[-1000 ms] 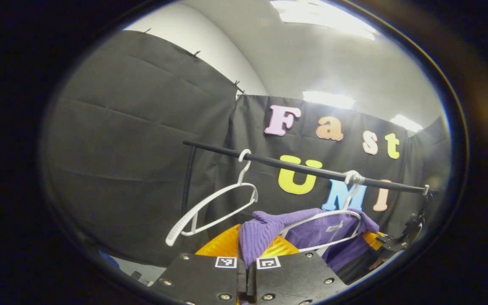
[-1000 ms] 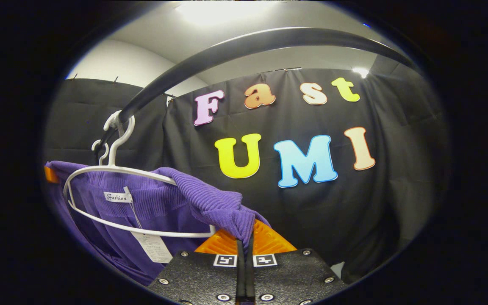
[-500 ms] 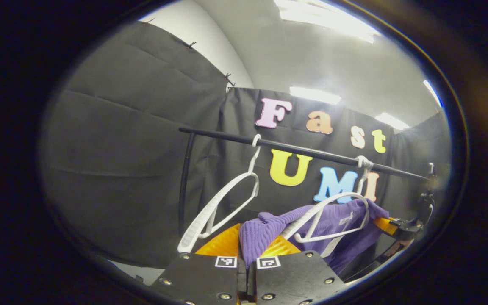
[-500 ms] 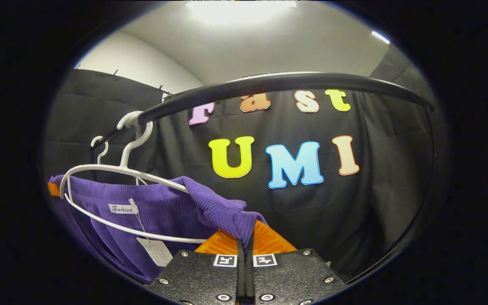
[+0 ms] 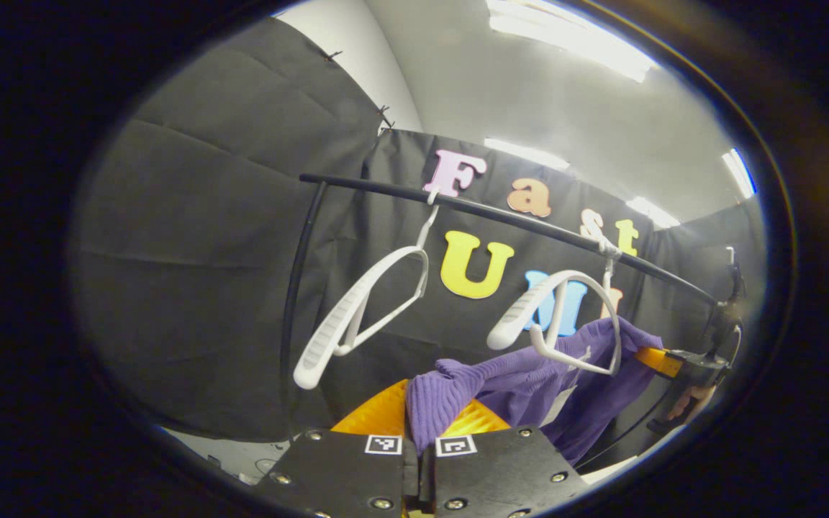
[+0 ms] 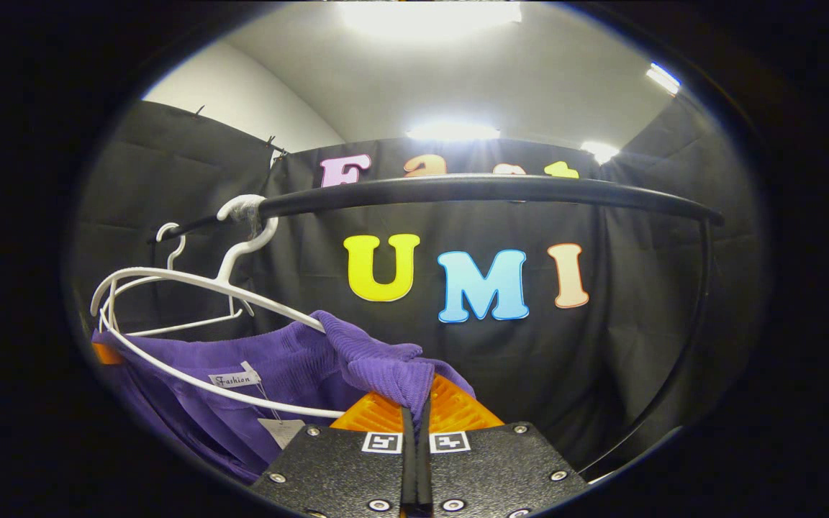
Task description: Grasp the clothes on the hanger with both hands and then place them into the laundry hamper below.
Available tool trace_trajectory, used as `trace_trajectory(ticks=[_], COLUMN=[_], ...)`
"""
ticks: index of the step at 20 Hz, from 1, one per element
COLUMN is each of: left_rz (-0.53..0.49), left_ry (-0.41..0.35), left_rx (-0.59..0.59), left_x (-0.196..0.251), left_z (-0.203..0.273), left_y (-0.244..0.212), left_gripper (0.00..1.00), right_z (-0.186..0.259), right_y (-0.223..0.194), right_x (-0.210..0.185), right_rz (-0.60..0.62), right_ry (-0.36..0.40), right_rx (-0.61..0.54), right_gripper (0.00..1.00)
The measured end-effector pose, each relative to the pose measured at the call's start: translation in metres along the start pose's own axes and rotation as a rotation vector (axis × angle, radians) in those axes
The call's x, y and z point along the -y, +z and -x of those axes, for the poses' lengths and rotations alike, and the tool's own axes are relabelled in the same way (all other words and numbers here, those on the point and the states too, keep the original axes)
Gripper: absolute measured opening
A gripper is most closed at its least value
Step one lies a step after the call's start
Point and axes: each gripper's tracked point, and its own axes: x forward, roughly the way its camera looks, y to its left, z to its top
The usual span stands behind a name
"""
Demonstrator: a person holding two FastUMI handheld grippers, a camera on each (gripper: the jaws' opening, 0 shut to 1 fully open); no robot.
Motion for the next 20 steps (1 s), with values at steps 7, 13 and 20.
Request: trace_trajectory(ticks=[7, 13, 20], left_rz=[-0.011, -0.01, -0.04], left_ry=[0.051, 0.091, 0.112], left_rx=[-0.002, 0.003, -0.02], left_x=[0.028, 0.042, 0.063], left_z=[0.016, 0.031, 0.008], left_y=[-0.016, -0.021, -0.029], left_gripper=[0.06, 0.02, 0.06], right_z=[0.0, 0.003, -0.01], right_y=[0.013, 0.01, 0.013], right_x=[0.019, 0.029, 0.05], right_rz=[-0.019, -0.028, -0.035], right_ry=[0.077, 0.124, 0.139], right_rx=[0.048, 0.055, 0.075], right_gripper=[0.0, 0.0, 0.0])
